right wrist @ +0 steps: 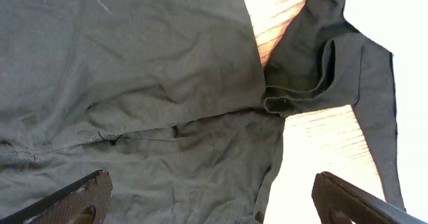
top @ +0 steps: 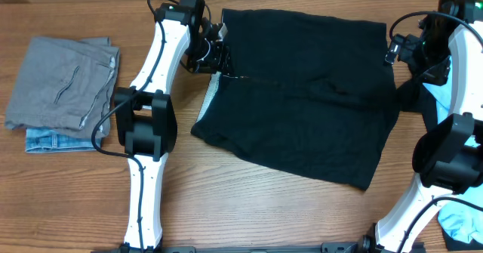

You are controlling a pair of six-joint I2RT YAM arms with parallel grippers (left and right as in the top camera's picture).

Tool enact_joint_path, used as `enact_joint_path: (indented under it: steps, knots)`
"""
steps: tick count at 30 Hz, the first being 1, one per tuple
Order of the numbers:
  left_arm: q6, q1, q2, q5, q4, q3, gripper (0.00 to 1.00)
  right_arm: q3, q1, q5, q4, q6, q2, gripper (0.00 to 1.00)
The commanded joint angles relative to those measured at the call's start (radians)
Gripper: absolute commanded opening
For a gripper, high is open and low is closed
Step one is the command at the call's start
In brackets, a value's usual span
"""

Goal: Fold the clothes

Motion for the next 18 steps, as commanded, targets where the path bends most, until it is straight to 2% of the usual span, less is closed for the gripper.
enact_joint_path:
  steps: [1, 15, 17, 18]
  knots:
    - [-0.033, 0.004, 0.054, 0.061, 0.017, 0.002, 0.58, 0.019, -0.004, -0.009, 0.005, 0.000, -0.005, 1.00]
    - [-0.059, 0.005, 0.082, 0.046, 0.050, 0.002, 0.57, 0.019, -0.004, -0.009, 0.005, 0.000, -0.005, 1.00]
    - [-0.063, 0.005, 0.082, 0.046, 0.052, 0.002, 0.48, 0.019, -0.004, -0.009, 0.004, 0.000, -0.005, 1.00]
    - [-0.066, 0.005, 0.082, 0.047, 0.052, 0.002, 0.39, 0.019, -0.004, -0.009, 0.005, 0.000, -0.005, 1.00]
